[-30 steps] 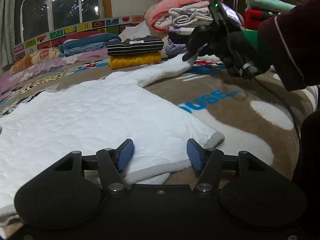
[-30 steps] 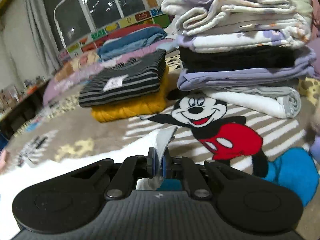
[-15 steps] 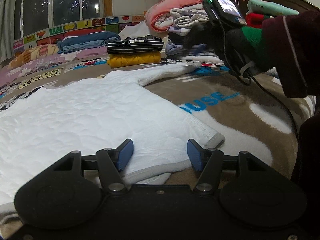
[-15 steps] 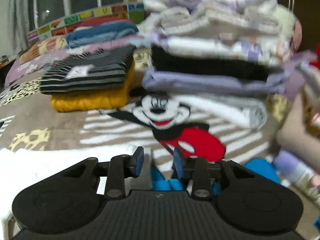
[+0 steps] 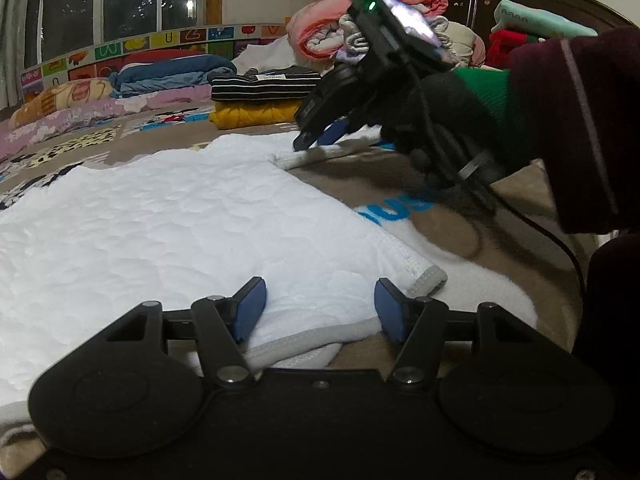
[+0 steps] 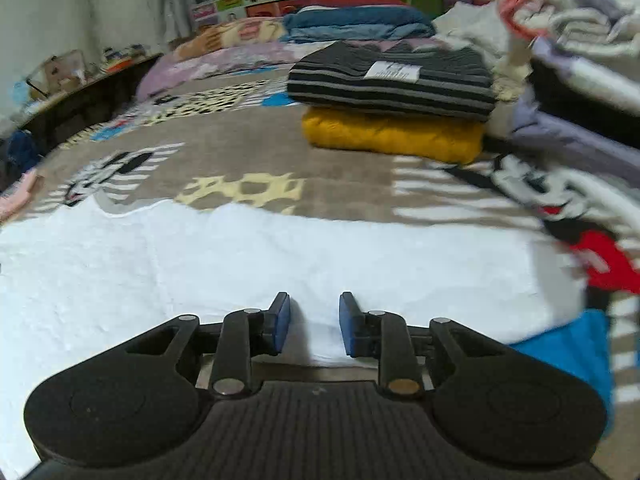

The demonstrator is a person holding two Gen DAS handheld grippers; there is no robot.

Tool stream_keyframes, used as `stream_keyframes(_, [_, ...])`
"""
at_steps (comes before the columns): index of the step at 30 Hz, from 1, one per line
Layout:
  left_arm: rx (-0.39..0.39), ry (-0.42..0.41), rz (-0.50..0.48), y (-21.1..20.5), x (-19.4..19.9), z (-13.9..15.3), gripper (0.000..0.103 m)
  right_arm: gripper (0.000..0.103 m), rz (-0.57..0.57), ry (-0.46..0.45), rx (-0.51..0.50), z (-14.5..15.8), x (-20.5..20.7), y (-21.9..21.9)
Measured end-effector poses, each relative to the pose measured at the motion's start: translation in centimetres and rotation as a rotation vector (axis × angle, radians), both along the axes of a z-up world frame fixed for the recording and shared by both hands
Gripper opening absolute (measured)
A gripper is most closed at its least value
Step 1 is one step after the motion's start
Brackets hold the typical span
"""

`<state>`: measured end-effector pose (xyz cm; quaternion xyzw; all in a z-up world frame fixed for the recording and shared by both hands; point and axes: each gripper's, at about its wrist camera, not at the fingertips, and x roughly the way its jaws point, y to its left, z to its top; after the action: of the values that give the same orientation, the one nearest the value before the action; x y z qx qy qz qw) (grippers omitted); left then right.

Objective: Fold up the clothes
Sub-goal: 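Grasp a sleeve with the right gripper and lay it across the shirt body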

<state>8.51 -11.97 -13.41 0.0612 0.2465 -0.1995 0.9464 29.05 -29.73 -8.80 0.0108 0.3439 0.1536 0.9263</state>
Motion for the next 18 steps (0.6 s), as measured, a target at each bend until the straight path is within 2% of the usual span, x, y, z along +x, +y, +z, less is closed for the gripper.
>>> stream_keyframes(4, [0.006, 0.025, -0.027, 0.6, -0.9, 0.7, 0.059, 0.030, -0.007, -0.047, 0.000, 1.8, -2.9, -0.1])
stream_keyframes(7, [0.027, 0.051, -0.069, 1.4, -2.0, 1.5, 0.060, 0.030, 0.058, -0.084, 0.043, 3.1, -6.7, 1.2])
stream_keyframes(9, [0.013, 0.026, -0.056, 2.4, -3.1, 2.4, 0.060, 0.029, 0.101, -0.107, 0.080, 3.4, -9.4, 2.1])
stream_keyframes(13, [-0.021, -0.039, 0.127, 5.7, -4.1, 3.9, 0.060, 0.026, 0.134, -0.156, 0.169, 3.4, -15.1, 3.0])
stream_keyframes(15, [-0.049, -0.041, 0.248, 7.8, -3.9, 4.0, 0.060, 0.025, 0.129, -0.131, 0.185, 2.2, -16.4, 3.5])
stream_keyframes(17, [-0.050, 0.007, 0.374, 9.9, -3.1, 2.9, 0.060, 0.025, 0.124, -0.104, 0.200, 1.0, -17.6, 3.9])
stream_keyframes(18, [-0.054, 0.039, 0.391, 10.8, -2.8, 1.8, 0.062, 0.023, 0.086, -0.061, 0.223, -0.4, -17.7, 3.4])
